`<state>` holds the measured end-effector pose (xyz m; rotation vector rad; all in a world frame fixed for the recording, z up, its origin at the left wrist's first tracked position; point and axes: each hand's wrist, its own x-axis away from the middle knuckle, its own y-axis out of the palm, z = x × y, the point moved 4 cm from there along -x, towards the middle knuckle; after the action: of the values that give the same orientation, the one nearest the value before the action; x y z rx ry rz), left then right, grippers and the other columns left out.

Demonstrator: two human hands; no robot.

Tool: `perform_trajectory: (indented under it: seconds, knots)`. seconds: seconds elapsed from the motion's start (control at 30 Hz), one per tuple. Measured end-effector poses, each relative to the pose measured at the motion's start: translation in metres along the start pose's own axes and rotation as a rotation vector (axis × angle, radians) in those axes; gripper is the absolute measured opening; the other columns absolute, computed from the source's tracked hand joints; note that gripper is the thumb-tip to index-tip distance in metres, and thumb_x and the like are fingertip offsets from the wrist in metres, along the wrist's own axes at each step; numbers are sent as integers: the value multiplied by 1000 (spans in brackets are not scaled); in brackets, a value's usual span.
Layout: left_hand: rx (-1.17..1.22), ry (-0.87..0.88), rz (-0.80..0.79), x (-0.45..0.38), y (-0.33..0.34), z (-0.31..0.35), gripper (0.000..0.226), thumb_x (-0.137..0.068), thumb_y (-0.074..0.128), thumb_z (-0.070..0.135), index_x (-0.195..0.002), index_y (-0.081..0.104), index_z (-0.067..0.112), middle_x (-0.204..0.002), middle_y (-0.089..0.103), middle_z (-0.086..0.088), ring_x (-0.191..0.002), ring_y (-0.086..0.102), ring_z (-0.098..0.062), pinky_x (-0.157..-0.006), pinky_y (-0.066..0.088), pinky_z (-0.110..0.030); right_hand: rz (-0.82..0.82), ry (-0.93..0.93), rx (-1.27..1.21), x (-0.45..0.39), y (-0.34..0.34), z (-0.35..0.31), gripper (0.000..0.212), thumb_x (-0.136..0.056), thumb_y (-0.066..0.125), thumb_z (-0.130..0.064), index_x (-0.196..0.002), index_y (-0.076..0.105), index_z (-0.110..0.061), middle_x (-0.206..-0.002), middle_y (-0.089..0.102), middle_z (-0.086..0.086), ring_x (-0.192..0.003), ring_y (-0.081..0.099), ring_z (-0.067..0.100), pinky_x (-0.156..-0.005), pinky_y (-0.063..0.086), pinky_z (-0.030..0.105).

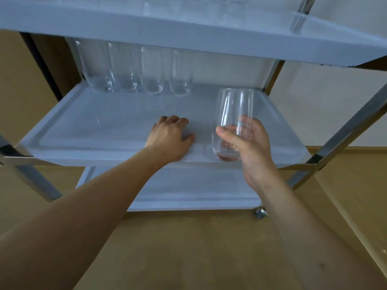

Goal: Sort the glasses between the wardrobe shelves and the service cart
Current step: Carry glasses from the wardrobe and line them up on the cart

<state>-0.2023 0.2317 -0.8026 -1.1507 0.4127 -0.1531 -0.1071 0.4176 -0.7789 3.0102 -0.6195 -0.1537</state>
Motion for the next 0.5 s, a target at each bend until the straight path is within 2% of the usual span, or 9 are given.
perform_trajectory:
  seconds: [0.07,0.2,0.33,0.5]
  knots:
    - [-36,4,-17,-8,2,-2,52,-96,53,52,-138,54,21,-134,59,-9,-126,47,-35,-104,39,-41,-5,-14,2,-7,3,1,74,-53,95,-38,-116,57,-27,-115,72,12,-99,74,22,-86,60,40]
    - [-65,-53,-57,-27,2,-4,51,-95,48,57,-134,57,26,-136,58,-6,-128,46,-32,-106,37,-40,0,-25,-3,-17,10,4,75,-57,95,-29,-120,56,-20,-115,71,14,-96,74,22,-83,61,40]
    - [-118,-33,-79,-39,4,-10,51,-92,43,67,-127,61,35,-139,54,5,-130,44,-27,-106,33,-39,24,-14,7,-26,13,12,73,-56,95,-26,-117,57,-19,-113,71,14,-94,74,22,-82,59,39]
    - [-186,23,-80,-40,6,-17,59,-90,32,75,-134,54,41,-140,49,8,-131,42,-25,-106,31,-43,67,-25,-1,-49,21,13,76,-50,93,-27,-116,58,-15,-111,73,13,-95,74,28,-90,58,52]
